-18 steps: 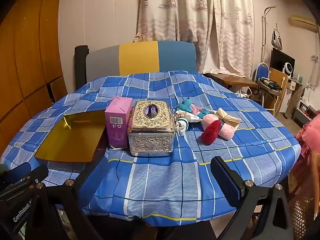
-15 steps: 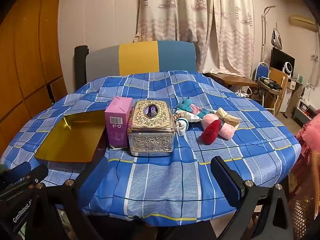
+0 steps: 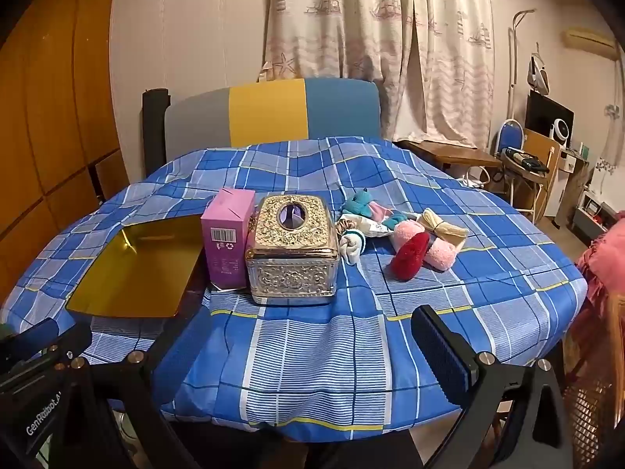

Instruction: Organize soft objects

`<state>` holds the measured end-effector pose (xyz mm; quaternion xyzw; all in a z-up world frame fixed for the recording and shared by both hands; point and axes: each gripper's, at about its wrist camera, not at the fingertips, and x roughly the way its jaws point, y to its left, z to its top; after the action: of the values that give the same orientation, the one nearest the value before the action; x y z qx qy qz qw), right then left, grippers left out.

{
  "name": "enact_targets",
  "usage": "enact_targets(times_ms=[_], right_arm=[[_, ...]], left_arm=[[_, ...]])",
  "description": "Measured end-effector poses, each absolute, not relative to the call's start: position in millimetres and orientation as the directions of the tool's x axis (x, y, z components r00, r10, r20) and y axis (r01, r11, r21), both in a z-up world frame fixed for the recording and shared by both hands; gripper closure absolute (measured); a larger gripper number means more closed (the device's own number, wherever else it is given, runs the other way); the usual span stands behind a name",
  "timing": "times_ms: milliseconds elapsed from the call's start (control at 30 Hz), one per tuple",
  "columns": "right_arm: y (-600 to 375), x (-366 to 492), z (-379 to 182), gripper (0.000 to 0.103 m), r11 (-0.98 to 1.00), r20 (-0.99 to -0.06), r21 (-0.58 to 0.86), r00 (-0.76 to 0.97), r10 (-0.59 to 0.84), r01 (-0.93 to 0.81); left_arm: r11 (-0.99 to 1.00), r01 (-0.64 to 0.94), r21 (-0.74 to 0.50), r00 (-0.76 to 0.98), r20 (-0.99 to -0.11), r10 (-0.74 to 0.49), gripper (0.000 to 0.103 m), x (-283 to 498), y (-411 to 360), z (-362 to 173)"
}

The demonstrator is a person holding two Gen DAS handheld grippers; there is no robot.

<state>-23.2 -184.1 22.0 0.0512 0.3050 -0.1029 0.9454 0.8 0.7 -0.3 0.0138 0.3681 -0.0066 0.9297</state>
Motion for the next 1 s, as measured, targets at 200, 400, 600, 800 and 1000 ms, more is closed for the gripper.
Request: enact_targets(times_ms=[200,400,600,800,1000], right_arm=[[-186.2,-23.5,20.6,0.0,0.973,-0.587,0.038,0.793,-0.161,0.226],[-187.3,-23.4,20.0,0.0,0.973,-0.589,0.036,0.791,-0.163,0.227],[-187.4,-23.6,19.3,0.0,0.974,-0.593,0.039,0.79,-0.158,0.224],[-188.3,-24.6,18.3,0.0,0.974,-0.593,0.04,0.79,-0.156,0.222],[-187.3,-24.0,19.0,0.0,0.975,-0.595,0.038,0.789,-0.155,0.22]], left_arm=[[0.999,0.02,0.026,0.727,-0.687,0.003,0.06,1.3,0.3,-2.7],[0.999,0.022,0.028,0.724,-0.69,0.004,0.06,1.6,1.1,-3.3],[0.999,0.022,0.031,0.722,-0.692,0.005,0.06,1.3,0.4,-4.7],[0.999,0.024,0.034,0.719,-0.695,0.006,0.06,1.0,0.2,-5.2],[0.999,0.029,0.036,0.716,-0.698,0.005,0.06,1.2,-0.3,-5.7]])
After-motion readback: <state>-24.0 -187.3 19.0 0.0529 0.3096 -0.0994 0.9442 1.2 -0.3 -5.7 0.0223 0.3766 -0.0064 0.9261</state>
